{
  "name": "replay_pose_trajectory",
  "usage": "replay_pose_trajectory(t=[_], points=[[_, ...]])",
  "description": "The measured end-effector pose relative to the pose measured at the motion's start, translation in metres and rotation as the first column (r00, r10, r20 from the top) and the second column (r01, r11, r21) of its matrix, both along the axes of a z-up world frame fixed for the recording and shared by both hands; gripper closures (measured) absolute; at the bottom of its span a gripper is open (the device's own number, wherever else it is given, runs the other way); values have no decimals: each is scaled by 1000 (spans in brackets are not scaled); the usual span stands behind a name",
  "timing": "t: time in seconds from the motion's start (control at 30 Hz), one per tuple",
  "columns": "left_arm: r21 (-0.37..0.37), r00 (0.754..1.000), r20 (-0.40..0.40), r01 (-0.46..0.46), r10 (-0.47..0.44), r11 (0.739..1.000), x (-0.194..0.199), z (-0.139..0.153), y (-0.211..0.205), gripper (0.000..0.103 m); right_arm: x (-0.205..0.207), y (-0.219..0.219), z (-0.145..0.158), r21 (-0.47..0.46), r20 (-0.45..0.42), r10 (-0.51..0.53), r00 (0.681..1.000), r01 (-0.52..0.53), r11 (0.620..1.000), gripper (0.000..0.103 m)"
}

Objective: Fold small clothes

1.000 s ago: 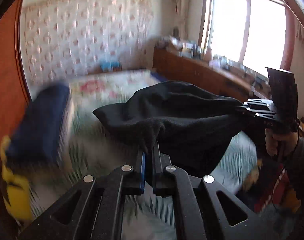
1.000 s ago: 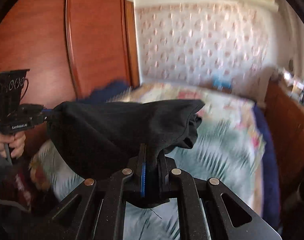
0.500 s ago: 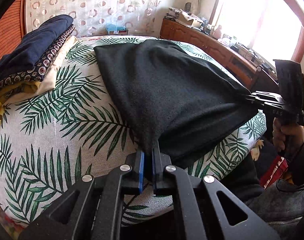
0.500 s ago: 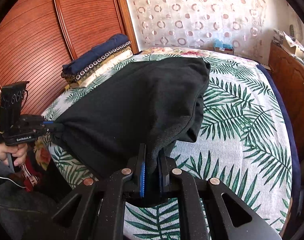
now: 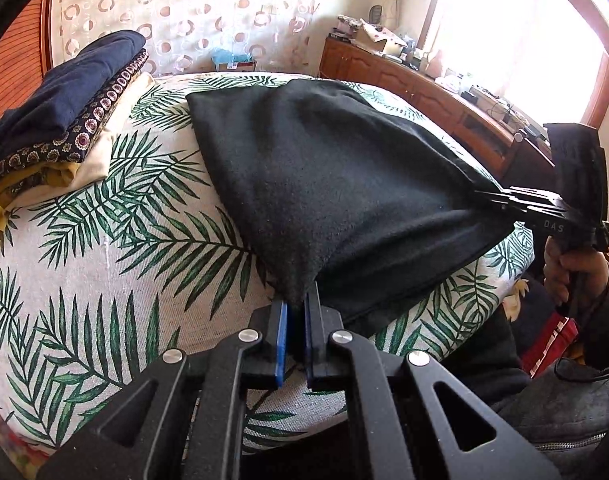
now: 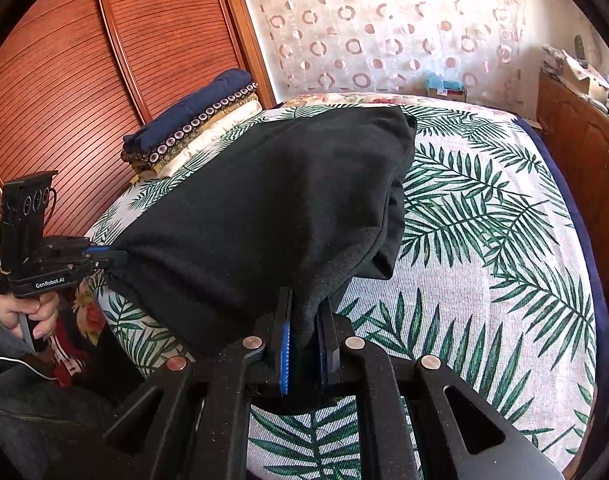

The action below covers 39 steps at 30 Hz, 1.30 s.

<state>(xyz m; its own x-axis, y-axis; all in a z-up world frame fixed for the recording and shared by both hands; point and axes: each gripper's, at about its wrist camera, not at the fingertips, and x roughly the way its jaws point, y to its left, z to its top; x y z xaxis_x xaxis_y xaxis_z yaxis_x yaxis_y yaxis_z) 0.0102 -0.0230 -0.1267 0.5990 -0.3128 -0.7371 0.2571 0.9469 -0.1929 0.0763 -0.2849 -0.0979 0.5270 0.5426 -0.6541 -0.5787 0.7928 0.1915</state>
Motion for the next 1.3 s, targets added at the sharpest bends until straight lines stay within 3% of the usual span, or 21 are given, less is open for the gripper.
replay_pose_trajectory(t=[0.47,0.7,0.77,1.0,1.1,1.3], points=[[6,999,53,5,-5,1000,-4,21,-3,97,0,-7,10,33,39,2,999,-3,999,93],[-47,994,105,-4,9,999,5,44,3,97,7,-9,27,66,93,11,996,-17,998,93],[-84,992,127,-8,19,996,12,55,7,97,14,-8,38,74,128,15,992,-25,997,93],[-109,979,197,-39,60,993,57,82,17,97,49,-3,67,102,221,-24,975,1,995,96],[-125,979,182,-66,88,990,86,82,21,97,69,6,70,81,227,-14,974,-4,997,97],[-134,985,164,-39,61,990,112,79,20,97,94,24,67,40,224,-5,975,-4,999,97]])
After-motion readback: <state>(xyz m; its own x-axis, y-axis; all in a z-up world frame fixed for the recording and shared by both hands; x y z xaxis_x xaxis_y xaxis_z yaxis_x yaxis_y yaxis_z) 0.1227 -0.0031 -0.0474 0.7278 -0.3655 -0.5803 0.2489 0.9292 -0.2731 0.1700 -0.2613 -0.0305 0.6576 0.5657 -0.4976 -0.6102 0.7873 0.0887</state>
